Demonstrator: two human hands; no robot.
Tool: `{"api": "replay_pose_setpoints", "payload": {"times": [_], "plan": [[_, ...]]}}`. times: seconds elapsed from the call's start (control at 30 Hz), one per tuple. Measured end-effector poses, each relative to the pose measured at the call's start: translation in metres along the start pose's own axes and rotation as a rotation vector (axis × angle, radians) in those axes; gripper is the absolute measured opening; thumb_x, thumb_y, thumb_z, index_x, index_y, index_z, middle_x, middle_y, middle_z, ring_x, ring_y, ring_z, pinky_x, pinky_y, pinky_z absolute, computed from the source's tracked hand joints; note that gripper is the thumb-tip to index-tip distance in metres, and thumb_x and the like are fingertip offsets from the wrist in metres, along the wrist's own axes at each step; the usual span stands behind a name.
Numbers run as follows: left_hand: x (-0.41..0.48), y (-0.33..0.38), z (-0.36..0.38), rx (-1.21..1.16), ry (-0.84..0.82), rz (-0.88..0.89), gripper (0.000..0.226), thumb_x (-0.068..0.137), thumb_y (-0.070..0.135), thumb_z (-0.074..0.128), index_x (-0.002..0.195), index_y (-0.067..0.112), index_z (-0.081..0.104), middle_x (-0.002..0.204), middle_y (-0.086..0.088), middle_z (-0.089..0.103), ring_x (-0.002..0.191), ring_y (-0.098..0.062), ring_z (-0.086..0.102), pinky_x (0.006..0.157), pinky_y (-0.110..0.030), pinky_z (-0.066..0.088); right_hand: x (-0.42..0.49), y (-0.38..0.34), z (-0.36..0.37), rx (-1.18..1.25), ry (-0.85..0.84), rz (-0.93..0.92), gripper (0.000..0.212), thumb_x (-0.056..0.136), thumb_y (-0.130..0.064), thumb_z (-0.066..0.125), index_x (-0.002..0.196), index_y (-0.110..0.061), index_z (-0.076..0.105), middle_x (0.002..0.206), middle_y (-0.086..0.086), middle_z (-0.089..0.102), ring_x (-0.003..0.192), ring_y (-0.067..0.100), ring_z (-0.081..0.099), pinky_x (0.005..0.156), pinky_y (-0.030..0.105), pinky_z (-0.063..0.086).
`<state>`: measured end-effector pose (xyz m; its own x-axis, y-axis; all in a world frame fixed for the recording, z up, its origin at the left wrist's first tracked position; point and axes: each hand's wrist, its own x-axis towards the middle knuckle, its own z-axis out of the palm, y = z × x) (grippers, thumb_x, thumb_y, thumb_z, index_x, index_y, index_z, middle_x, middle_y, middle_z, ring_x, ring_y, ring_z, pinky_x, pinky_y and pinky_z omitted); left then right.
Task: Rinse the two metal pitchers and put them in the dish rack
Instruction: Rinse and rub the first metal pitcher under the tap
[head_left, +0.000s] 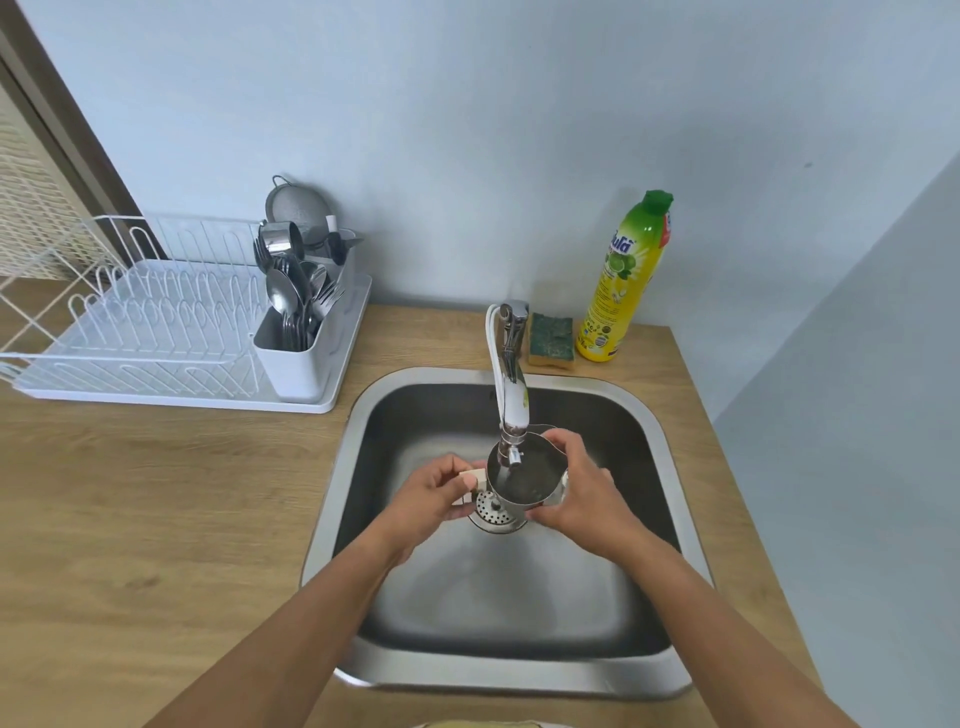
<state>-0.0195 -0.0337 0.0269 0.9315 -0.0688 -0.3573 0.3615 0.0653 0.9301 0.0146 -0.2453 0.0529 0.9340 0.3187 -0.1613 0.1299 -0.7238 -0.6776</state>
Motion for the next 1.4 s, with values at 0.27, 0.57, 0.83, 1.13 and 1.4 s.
{"api": "replay_pose_setpoints", "payload": {"times": [0.27,0.57,0.83,1.13,1.4], "plan": [[-0.011,0.019,-0.024,0.602,0.210,0.162,0.015,0.097,0.033,0.054,0.085,0.039,0.060,0.093,0.014,0.073,0.087,-0.019,0.067,0.083,-0.045,0.057,0.017,0.000,0.031,0.358,-0.043,0.056,0.089,0.059,-0.019,0.090,0.128,-0.039,0.038,0.121,-0.009,0.059,0.112,0.016,0.061,0.099,0.041,0.053],[-0.026,0.008,-0.037,0.380,0.170,-0.065,0.017,0.101,0.030,0.046,0.093,0.021,0.058,0.098,0.003,0.076,0.080,-0.022,0.074,0.059,-0.032,0.058,0.016,0.008,0.044,0.613,-0.265,0.207,0.081,0.060,-0.033,0.089,0.130,-0.028,0.050,0.115,-0.002,0.071,0.111,0.018,0.065,0.086,0.031,0.055],[-0.024,-0.005,-0.031,0.291,0.151,-0.063,0.014,0.098,0.026,0.053,0.089,0.017,0.058,0.104,0.000,0.073,0.093,-0.026,0.071,0.066,-0.038,0.061,0.016,0.016,0.046,0.596,-0.283,0.184,0.095,0.054,-0.033,0.092,0.136,-0.032,0.046,0.127,0.001,0.066,0.120,0.024,0.062,0.110,0.050,0.044],[-0.018,-0.007,-0.030,0.305,0.131,-0.116,0.016,0.100,0.027,0.047,0.096,0.016,0.057,0.104,0.005,0.074,0.089,-0.023,0.073,0.057,-0.033,0.059,0.023,0.020,0.044,0.514,-0.277,0.204,0.095,0.053,-0.044,0.089,0.137,-0.033,0.046,0.128,0.000,0.065,0.121,0.021,0.060,0.109,0.047,0.045],[-0.015,-0.010,-0.027,0.326,0.132,-0.190,0.023,0.102,0.034,0.043,0.099,0.017,0.058,0.094,0.001,0.077,0.080,-0.026,0.075,0.047,-0.026,0.050,0.020,0.020,0.042,0.542,-0.299,0.290,0.060,0.076,-0.030,0.084,0.127,-0.023,0.054,0.114,0.000,0.070,0.103,0.017,0.068,0.088,0.038,0.057]]}}
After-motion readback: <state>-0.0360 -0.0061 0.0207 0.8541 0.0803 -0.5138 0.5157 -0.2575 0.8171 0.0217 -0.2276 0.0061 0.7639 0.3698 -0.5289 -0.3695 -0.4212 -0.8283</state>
